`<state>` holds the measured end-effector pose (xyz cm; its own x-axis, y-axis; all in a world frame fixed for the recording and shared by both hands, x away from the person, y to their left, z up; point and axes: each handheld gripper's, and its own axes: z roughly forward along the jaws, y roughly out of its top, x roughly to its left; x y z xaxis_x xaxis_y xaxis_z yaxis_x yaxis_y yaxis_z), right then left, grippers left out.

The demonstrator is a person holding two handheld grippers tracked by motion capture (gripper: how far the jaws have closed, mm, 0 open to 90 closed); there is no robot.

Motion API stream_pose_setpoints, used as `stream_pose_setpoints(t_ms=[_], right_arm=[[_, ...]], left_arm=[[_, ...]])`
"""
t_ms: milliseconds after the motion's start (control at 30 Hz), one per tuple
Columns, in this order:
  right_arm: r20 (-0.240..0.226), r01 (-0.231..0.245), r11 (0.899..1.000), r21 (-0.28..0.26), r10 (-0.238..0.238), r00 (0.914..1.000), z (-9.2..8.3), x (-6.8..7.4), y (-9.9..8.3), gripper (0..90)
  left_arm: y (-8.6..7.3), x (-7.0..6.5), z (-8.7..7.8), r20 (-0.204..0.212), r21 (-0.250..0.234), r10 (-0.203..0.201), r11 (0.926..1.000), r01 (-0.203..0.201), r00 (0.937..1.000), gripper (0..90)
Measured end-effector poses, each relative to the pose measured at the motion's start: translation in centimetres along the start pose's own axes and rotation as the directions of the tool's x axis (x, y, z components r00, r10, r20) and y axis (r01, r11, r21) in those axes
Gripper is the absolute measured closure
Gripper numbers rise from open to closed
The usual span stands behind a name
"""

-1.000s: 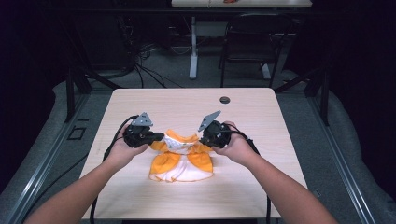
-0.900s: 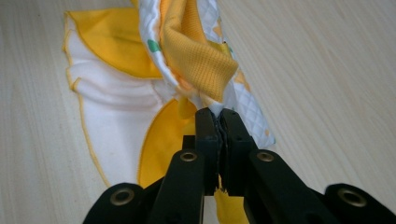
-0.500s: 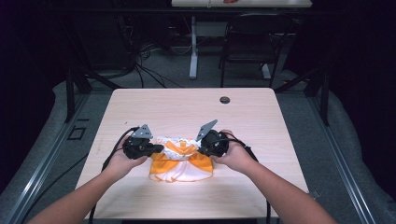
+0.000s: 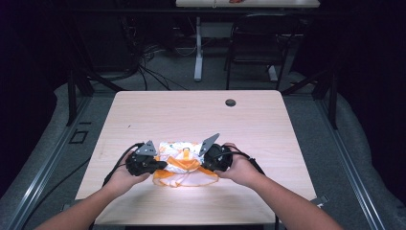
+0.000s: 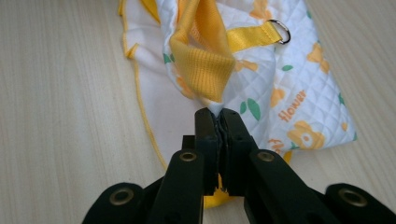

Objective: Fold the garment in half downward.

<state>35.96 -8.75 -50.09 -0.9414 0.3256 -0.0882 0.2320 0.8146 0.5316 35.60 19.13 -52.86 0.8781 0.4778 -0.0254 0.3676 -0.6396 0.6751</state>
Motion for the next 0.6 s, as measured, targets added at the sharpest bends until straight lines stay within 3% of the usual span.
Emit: stream_pose_setpoints(t_ms=[133, 267, 467, 600], right_arm=[[-0.016, 0.011, 0.999, 0.041, -0.011, 0.9998, 0.6, 0.6, -0.1, 84.8], [-0.027, -0.007, 0.998, 0.057, 0.009, 0.9996, 0.9, 0.8, -0.3, 82.6], [-0.027, -0.045, 0.999, 0.005, 0.045, 0.9986, 0.0, 0.8, -0.1, 79.2], [-0.017, -0.052, 0.998, -0.021, 0.052, 0.9985, -0.8, 0.6, 0.2, 79.0]], left_arm=[[-0.5, -0.4, -0.2, 0.017, 0.005, -0.002, 1.0000, 0.002, 0.9999, 88.9], [-0.5, -0.6, -0.8, 0.025, -0.006, -0.007, 1.0000, 0.007, 0.9997, 87.3], [0.3, -0.2, -2.1, 0.030, -0.056, -0.027, 0.9980, 0.029, 0.9992, 81.4], [1.0, 0.2, -2.5, 0.001, -0.077, -0.040, 0.9962, 0.040, 0.9992, 79.3]])
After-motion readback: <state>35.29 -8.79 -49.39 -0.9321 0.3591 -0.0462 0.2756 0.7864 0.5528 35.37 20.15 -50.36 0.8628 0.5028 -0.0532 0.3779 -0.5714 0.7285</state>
